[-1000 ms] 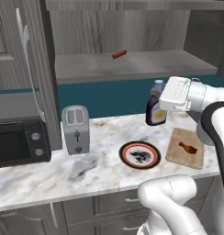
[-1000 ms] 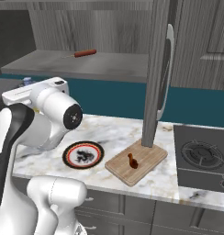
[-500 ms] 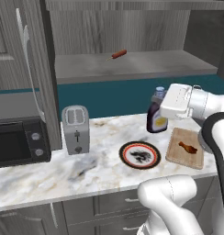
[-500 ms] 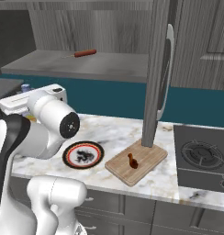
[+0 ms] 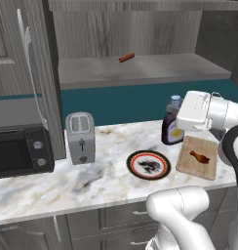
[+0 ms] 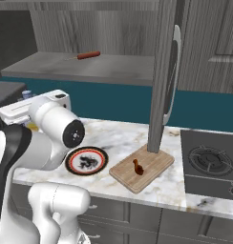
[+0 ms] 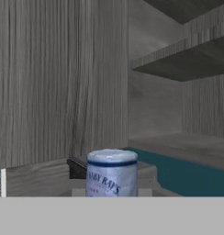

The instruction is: Pick the chicken drumstick from the plate and place it on the cutting board. Then pick the condiment bottle from the cabinet and place it next to the cutting board.

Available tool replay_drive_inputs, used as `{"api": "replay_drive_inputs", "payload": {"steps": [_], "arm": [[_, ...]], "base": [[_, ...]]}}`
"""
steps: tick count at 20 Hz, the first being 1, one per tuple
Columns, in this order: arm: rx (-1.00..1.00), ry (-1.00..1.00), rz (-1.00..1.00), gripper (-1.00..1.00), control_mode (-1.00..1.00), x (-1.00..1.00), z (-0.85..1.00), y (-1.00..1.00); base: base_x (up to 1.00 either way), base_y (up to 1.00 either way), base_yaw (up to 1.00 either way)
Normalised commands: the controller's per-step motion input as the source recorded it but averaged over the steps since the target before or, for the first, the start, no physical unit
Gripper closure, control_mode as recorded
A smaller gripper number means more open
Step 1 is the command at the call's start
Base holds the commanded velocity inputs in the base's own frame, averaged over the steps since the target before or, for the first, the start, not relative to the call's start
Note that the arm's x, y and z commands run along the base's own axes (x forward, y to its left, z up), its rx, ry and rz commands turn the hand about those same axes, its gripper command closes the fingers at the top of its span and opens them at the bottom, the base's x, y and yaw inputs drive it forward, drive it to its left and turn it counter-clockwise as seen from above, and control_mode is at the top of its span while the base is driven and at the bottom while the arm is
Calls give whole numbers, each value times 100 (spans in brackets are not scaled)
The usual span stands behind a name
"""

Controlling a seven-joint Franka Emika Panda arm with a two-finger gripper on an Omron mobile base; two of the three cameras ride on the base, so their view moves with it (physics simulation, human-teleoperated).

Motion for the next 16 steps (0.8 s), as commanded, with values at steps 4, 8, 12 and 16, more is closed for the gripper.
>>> {"api": "replay_drive_inputs", "payload": {"steps": [4, 8, 12, 16], "arm": [[-4, 1, 0, 100, -100, -18, -7, -10], [-3, 3, 1, 100, -100, -12, -30, -2], [-1, 2, 2, 100, -100, -2, -52, 0], [0, 0, 4, 100, -100, 0, -55, 0]], "base": [[0, 0, 0], [0, 0, 0], [0, 0, 0], [0, 0, 0]]}}
